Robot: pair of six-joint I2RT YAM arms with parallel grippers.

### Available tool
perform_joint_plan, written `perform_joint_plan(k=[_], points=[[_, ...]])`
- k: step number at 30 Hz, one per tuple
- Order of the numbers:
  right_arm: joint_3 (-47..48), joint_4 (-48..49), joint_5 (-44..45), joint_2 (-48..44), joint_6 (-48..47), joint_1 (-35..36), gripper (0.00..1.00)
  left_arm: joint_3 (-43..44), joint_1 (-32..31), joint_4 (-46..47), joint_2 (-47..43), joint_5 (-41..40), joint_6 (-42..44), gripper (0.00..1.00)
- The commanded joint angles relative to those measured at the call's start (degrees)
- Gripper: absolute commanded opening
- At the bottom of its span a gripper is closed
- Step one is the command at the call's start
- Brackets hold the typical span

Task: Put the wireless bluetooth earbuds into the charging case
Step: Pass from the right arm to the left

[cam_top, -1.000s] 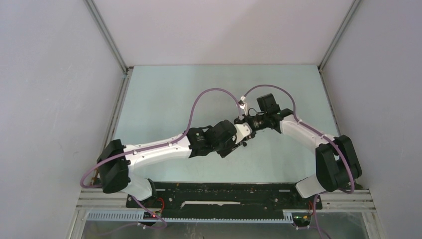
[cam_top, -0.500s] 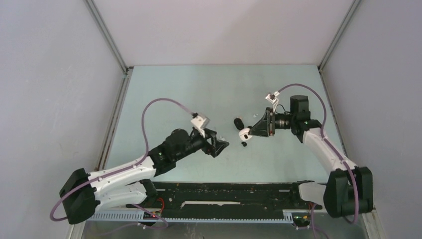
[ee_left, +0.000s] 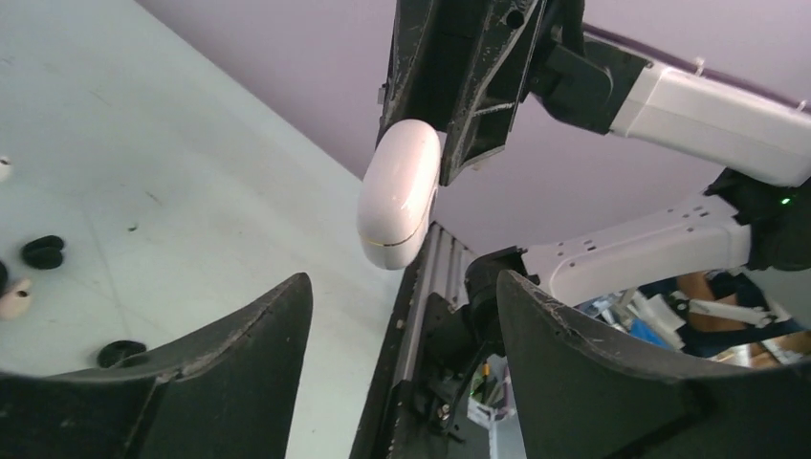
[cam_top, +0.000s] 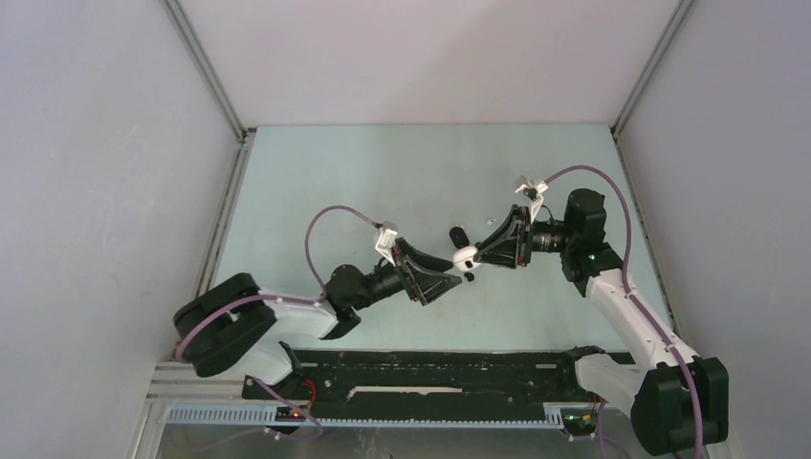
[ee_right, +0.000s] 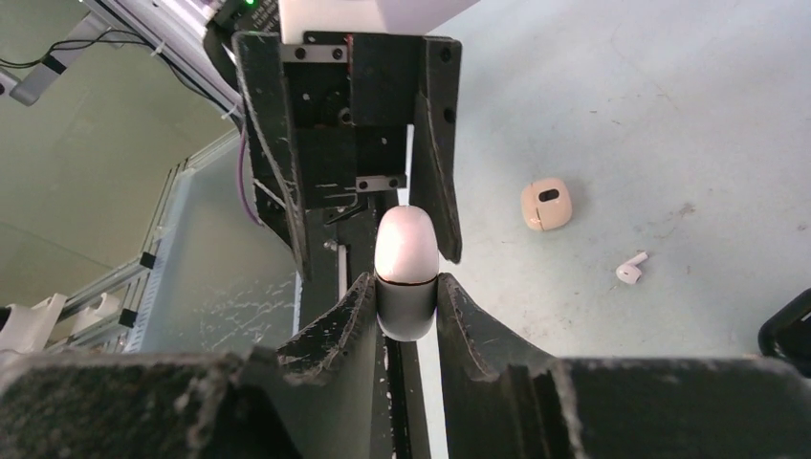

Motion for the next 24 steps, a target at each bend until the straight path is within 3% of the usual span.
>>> perform_joint_plan(k=[1, 7, 18, 21, 22, 24], points=[[-0.84, 5.87, -1.31, -0.72, 3.63, 0.09, 0.00, 1.95, -0.05, 18.64, 6.56, 2.45, -7.30, 0.74], [-1.27, 5.72, -1.21, -0.31, 3.58, 0.24, 0.00, 5.13, -0.33, 18.68, 9.68, 2.96, -6.31, 0.65], [-1.39, 3.46, -0.29, 0.86, 0.52, 0.48, 0.01, 8.12, -0.32, 18.69, 13.80, 6.50, -7.28, 0.27], [-1.28, 0.62, -1.06, 0.75, -3.98, 0.08, 0.27, 7.00, -0.35, 18.38, 13.86, 7.46, -5.08, 0.17], [-0.67, -2.28, -0.95, 0.57, -7.18, -0.44, 0.39, 6.28, -0.34, 17.77, 13.55, 7.86, -4.14, 0.15], [1.36, -11.40, -1.01, 0.28, -14.98, -1.79, 0.51, 4.78, -0.55, 14.71, 12.23, 8.26, -0.87, 0.13]])
